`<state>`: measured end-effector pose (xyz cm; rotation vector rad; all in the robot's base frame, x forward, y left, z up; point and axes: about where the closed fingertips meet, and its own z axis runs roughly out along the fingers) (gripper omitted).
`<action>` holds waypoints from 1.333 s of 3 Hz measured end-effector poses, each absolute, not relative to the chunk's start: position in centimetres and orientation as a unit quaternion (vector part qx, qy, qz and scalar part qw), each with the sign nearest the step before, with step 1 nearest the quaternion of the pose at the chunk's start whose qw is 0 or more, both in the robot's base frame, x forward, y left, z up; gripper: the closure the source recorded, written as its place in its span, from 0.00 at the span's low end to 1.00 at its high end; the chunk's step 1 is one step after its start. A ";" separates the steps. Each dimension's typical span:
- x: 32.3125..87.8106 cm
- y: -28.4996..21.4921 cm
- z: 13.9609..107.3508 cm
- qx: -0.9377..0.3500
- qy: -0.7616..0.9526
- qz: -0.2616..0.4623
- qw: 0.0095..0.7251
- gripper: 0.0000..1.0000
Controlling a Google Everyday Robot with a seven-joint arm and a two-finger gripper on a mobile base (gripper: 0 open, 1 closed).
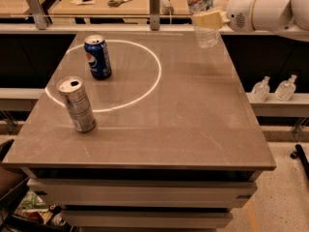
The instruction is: Place water bottle upright
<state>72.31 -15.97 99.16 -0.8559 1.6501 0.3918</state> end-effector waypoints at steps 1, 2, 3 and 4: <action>72.7 -15.2 98.3 -0.389 0.678 0.176 0.598 1.00; 73.4 -14.6 97.1 -0.400 0.656 0.193 0.610 1.00; 74.1 -14.3 95.7 -0.400 0.643 0.215 0.617 1.00; 74.5 -14.6 94.0 -0.389 0.637 0.238 0.621 1.00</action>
Offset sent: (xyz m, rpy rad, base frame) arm 0.0176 0.0135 -0.0337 0.0653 -0.1316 0.1511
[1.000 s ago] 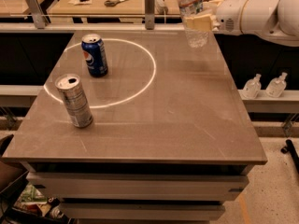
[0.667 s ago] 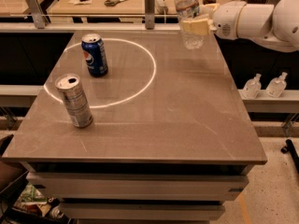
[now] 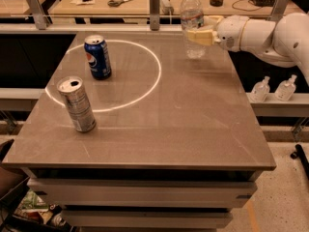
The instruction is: Place water bottle upright
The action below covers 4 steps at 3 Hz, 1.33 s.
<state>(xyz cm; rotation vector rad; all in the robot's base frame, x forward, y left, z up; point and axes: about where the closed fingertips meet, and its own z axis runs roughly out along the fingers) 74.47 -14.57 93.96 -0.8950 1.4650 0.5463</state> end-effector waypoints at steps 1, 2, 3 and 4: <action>74.6 -14.9 91.9 -0.374 0.636 0.258 0.624 1.00; 74.9 -15.3 90.1 -0.359 0.633 0.275 0.628 1.00; 75.3 -15.6 89.2 -0.350 0.630 0.284 0.632 1.00; 75.3 -15.6 89.4 -0.350 0.630 0.285 0.632 0.85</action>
Offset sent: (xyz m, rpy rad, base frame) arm 0.0074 -0.0205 -0.0607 0.1463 0.0437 -0.0011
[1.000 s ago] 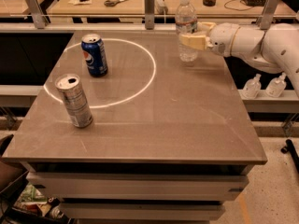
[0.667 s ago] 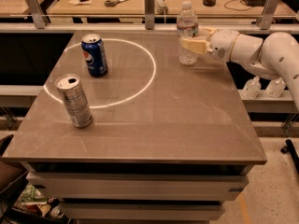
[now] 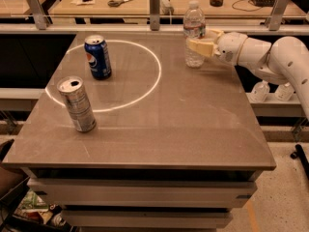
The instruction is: Place water bottle upright
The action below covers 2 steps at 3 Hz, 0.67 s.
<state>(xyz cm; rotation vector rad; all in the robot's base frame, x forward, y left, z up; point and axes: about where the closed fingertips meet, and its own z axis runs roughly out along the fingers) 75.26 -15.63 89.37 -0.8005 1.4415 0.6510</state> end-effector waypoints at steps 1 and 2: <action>75.3 -15.6 89.5 -0.350 0.630 0.285 0.632 0.63; 75.3 -15.6 89.5 -0.350 0.630 0.285 0.632 0.39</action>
Offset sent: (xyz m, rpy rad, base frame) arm 0.0000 0.0001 0.0008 0.0000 0.0000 0.0002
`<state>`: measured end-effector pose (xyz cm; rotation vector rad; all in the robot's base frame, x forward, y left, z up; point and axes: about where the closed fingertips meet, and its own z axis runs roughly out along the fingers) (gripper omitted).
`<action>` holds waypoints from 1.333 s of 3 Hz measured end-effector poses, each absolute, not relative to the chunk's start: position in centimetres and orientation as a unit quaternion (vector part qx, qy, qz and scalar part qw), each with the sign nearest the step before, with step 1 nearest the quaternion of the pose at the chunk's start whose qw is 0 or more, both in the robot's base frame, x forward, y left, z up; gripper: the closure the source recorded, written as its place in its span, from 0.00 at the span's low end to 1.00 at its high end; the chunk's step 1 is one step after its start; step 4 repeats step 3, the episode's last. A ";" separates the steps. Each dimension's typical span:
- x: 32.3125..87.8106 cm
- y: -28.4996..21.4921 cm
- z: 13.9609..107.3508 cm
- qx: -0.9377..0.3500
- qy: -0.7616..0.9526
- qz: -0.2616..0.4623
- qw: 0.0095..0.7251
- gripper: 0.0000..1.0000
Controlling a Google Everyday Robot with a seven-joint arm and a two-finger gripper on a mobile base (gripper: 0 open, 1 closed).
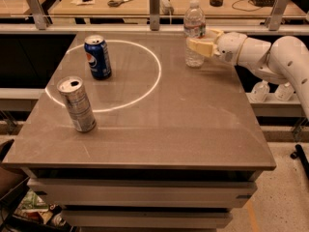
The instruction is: Place water bottle upright
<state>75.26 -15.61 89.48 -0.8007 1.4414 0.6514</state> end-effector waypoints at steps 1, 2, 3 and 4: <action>75.3 -15.3 89.5 -0.351 0.629 0.287 0.631 0.16; 75.3 -14.9 89.5 -0.353 0.628 0.289 0.631 0.00; 75.3 -14.8 89.5 -0.353 0.628 0.289 0.631 0.00; 75.3 -14.8 89.5 -0.353 0.628 0.289 0.631 0.00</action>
Offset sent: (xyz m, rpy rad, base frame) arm 0.0002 0.0028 -0.0001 0.0005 0.0003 0.0039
